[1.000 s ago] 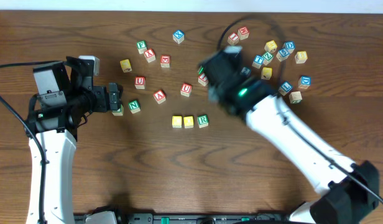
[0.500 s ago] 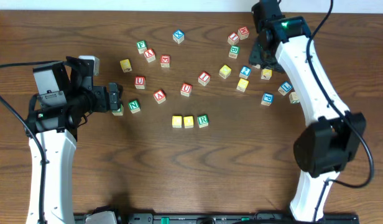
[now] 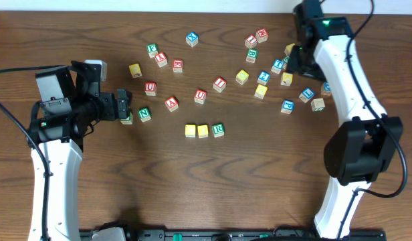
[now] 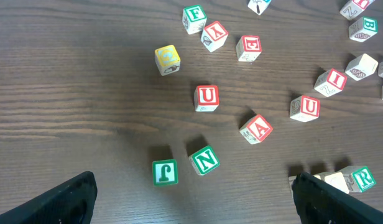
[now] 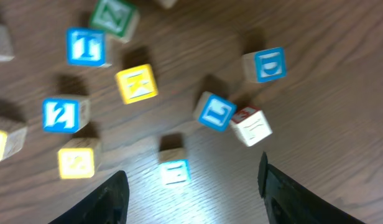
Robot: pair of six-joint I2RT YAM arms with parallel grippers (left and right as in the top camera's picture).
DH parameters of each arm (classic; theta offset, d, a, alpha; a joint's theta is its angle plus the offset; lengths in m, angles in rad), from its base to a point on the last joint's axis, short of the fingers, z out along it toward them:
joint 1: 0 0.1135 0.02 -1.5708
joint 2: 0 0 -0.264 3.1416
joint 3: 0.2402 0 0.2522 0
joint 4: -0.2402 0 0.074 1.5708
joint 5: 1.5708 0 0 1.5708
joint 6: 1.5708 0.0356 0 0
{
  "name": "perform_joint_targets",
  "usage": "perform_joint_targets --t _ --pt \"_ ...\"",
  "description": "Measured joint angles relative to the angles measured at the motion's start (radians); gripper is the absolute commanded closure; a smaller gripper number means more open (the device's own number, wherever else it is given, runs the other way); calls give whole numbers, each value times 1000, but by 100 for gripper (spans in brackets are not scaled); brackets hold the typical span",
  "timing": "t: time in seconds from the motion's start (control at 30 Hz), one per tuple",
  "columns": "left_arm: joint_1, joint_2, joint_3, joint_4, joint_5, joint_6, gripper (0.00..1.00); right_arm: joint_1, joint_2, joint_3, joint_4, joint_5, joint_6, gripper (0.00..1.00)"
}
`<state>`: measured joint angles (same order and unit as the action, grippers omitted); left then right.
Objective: Spell out CORL
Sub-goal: 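Move the right gripper over the blue L block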
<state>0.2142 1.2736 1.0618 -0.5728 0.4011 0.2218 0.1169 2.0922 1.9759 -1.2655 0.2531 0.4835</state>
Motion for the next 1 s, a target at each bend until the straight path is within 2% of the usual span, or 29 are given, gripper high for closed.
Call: perform_joint_targets --t 0.37,0.73,0.83,1.0 --pt "0 0 0 0 0 0 1 -57 0 0 97 1 -37 37" --pt "0 0 0 0 0 0 1 -80 0 -6 100 5 -95 35" --pt "0 0 0 0 0 0 1 -80 0 -60 127 5 -158 36" --pt "0 0 0 0 0 0 1 -80 0 -261 244 -2 -273 36"
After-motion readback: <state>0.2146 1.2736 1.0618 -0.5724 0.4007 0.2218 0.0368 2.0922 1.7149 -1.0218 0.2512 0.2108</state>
